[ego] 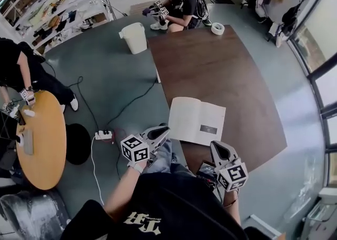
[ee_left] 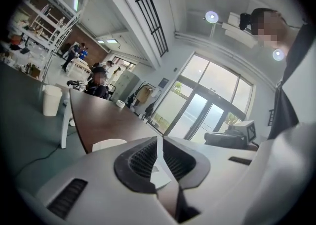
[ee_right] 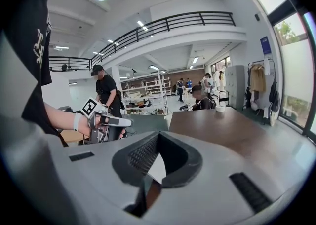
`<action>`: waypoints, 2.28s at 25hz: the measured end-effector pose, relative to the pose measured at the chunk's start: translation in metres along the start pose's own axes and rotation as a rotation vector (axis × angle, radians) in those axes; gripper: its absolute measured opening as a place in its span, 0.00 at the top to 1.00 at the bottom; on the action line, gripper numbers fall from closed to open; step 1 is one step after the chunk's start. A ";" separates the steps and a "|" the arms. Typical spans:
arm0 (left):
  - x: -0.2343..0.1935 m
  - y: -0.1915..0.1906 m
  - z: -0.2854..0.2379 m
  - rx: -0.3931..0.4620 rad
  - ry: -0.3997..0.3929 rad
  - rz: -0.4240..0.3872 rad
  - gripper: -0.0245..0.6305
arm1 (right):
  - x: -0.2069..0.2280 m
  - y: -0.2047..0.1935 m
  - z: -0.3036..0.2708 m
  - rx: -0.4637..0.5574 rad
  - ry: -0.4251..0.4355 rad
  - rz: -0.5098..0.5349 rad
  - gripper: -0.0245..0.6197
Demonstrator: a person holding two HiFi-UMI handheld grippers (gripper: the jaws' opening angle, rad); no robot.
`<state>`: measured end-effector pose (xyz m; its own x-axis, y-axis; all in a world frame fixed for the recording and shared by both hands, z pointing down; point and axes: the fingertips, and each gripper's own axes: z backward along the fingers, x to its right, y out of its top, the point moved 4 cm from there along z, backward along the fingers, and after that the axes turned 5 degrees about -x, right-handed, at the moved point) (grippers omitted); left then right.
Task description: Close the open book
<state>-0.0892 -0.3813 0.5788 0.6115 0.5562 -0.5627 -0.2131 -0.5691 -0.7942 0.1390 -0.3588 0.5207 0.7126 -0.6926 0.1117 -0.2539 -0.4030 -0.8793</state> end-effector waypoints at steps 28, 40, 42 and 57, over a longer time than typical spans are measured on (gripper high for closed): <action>-0.153 -0.159 -0.081 -0.305 0.066 0.309 0.43 | -0.027 -0.010 -0.011 -0.151 -0.031 0.150 0.98; -0.178 -0.194 -0.082 -0.285 0.037 0.440 0.42 | -0.032 -0.027 -0.015 -0.237 -0.038 0.161 0.98; -0.178 -0.197 -0.083 -0.288 0.033 0.457 0.42 | -0.035 -0.030 -0.018 -0.249 -0.028 0.163 0.98; -0.159 -0.186 -0.082 -0.122 -0.120 0.620 0.42 | -0.038 -0.035 -0.026 -0.272 0.000 0.180 0.98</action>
<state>-0.0837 -0.4134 0.8352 0.3120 0.1619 -0.9362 -0.4073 -0.8674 -0.2858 0.1041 -0.3340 0.5591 0.6405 -0.7672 -0.0339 -0.5408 -0.4193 -0.7292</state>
